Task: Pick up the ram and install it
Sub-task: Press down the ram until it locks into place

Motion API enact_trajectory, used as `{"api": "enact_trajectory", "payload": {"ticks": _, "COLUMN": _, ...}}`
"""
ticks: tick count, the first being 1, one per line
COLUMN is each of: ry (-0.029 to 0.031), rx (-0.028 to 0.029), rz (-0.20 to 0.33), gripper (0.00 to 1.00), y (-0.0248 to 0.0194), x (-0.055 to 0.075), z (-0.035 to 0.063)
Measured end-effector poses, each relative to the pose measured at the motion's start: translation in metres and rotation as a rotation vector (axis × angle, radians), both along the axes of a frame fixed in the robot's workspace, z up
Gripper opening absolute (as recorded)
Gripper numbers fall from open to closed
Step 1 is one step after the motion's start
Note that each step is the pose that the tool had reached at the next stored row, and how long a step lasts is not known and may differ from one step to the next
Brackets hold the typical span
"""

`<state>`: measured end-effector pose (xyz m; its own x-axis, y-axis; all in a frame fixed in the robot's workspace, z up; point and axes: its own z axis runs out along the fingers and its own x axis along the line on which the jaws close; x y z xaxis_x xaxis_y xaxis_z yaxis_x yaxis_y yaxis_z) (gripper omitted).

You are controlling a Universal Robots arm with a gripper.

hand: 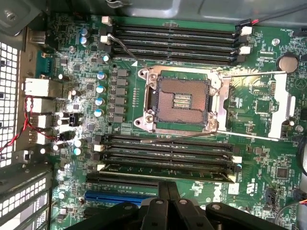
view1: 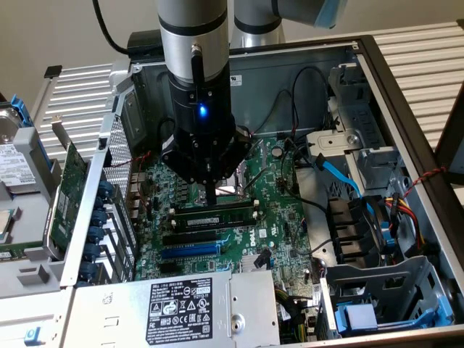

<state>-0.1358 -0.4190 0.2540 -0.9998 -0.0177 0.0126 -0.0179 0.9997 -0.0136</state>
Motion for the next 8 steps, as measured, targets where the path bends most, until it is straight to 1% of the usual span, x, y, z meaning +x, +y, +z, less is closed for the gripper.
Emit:
{"api": "enact_trajectory", "payload": {"ticks": 2, "ry": 0.0000, "rx": 0.0000, "rz": -0.009, "gripper": 0.11, "y": 0.0000, "x": 0.0000, "z": 0.0000}}
{"api": "enact_trajectory", "payload": {"ticks": 8, "ry": 0.0000, "rx": 0.0000, "rz": -0.010, "gripper": 0.11, "y": 0.0000, "x": 0.0000, "z": 0.0000}}
